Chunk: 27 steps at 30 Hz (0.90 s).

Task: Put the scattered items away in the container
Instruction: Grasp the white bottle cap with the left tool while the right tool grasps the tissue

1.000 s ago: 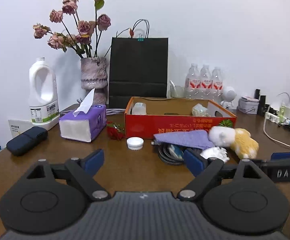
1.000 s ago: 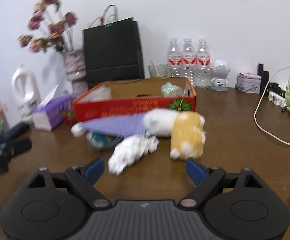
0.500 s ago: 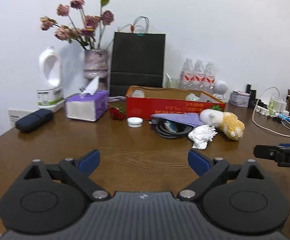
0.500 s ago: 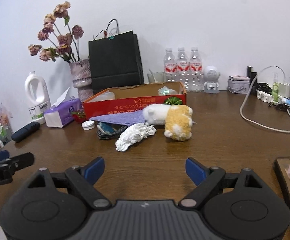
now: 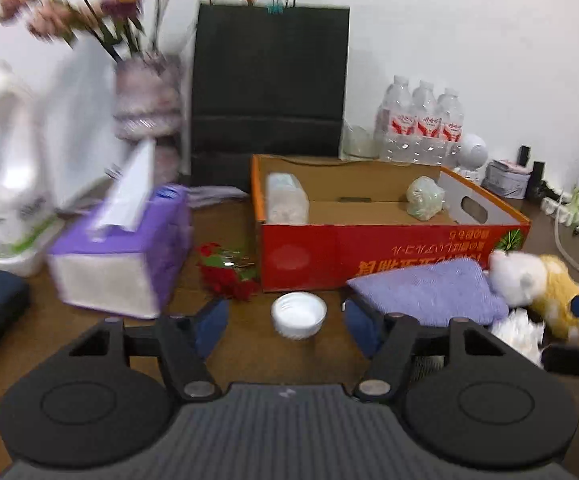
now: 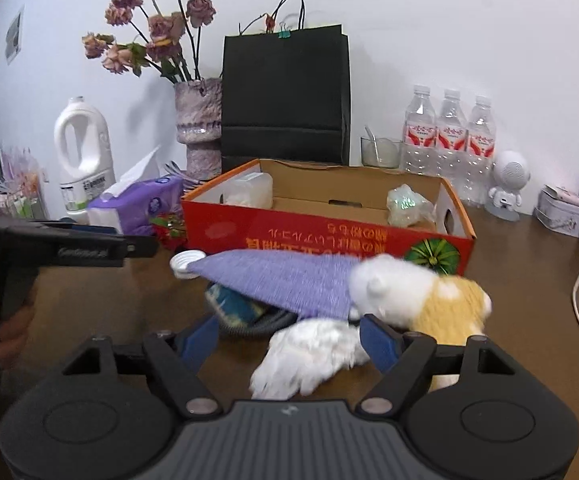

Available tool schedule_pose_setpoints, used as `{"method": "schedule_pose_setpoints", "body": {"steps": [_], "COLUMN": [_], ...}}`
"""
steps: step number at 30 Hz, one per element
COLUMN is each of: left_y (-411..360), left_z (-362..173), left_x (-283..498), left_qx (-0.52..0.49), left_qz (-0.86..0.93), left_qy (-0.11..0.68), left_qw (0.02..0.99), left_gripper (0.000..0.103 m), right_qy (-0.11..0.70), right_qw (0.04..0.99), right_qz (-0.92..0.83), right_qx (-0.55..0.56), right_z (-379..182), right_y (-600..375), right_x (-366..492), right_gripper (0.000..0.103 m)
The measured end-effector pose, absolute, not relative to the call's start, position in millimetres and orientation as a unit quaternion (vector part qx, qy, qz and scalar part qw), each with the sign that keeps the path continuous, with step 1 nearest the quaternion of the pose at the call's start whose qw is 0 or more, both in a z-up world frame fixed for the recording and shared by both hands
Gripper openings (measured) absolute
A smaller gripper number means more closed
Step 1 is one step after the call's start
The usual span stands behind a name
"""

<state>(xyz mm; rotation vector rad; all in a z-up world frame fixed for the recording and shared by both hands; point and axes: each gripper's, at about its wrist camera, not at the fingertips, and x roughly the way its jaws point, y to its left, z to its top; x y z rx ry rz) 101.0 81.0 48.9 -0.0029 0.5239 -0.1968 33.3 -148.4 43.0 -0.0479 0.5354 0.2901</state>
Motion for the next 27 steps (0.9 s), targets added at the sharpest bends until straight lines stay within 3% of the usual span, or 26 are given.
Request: {"method": "schedule_pose_setpoints", "body": {"steps": [5, 7, 9, 13, 18, 27], "left_y": [69.2, 69.0, 68.0, 70.8, 66.6, 56.2], "left_z": [27.5, 19.3, 13.9, 13.6, 17.0, 45.8], "left_x": [134.5, 141.2, 146.8, 153.0, 132.2, -2.8], "left_qx": [0.033, 0.027, 0.03, 0.018, 0.021, -0.034], "left_qz": [-0.095, -0.103, -0.102, -0.1, -0.08, -0.041], "left_qy": [0.284, 0.296, 0.31, 0.313, 0.299, 0.232], "left_qw": [0.954, 0.949, 0.945, 0.944, 0.951, 0.971], "left_gripper": [0.066, 0.061, 0.046, 0.041, 0.041, 0.041], "right_qy": [0.281, 0.294, 0.308, 0.308, 0.316, 0.282], "right_qw": [0.95, 0.947, 0.942, 0.941, 0.939, 0.947], "right_qz": [0.133, 0.13, 0.136, 0.138, 0.139, 0.151], "right_qx": [-0.039, -0.025, -0.004, 0.002, -0.006, 0.008], "right_z": [30.6, 22.2, 14.1, 7.3, 4.0, 22.7], "right_y": [-147.0, -152.7, -158.9, -160.6, -156.9, -171.1], "right_x": [49.2, 50.6, 53.7, 59.9, 56.3, -30.7], "right_gripper": [0.075, 0.073, 0.047, 0.036, 0.013, 0.013]}}
